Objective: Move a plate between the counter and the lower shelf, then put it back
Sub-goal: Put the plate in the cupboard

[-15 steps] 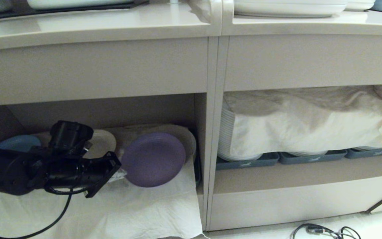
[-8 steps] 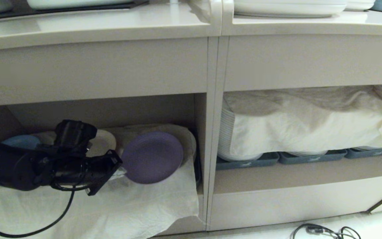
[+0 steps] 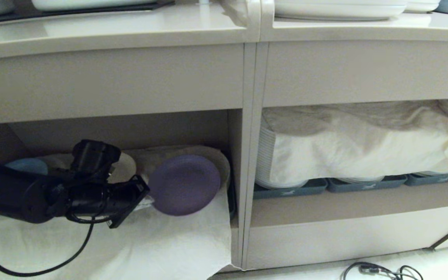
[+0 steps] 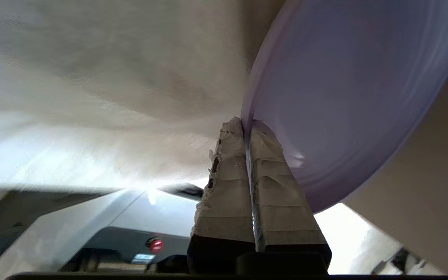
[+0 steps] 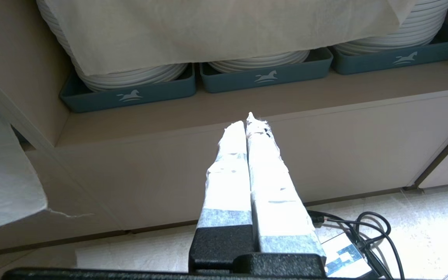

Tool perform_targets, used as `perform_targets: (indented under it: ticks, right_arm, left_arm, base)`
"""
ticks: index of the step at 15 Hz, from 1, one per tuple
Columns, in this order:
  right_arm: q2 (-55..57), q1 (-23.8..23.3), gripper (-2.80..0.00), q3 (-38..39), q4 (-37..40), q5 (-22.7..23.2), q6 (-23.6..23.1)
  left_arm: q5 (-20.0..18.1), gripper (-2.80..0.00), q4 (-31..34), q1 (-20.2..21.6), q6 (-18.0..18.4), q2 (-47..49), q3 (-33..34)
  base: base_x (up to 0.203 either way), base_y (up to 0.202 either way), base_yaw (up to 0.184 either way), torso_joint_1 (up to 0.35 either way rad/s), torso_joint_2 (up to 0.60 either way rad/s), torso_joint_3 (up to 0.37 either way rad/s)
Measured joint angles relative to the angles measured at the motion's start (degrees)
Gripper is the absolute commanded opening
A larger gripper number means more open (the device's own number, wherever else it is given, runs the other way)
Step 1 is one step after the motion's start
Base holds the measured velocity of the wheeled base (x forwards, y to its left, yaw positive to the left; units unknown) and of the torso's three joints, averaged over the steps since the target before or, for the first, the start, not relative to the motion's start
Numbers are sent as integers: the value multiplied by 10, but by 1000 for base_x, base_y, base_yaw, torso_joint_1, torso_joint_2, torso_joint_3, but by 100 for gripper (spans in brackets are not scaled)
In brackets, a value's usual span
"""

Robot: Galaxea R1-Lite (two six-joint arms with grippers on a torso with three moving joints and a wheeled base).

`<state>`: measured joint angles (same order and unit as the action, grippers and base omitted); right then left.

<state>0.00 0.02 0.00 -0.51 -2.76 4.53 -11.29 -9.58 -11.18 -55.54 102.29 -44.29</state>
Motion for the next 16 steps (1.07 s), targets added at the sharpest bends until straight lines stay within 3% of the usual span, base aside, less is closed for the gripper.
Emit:
perform_targets:
  ticks: [16]
  right_arm:
    - [0,0,-280,0,0,0,0]
  left_arm:
    - [41,-280,-3,-13,-27,30,-44]
  base:
    - [0,0,0,0,0,0]
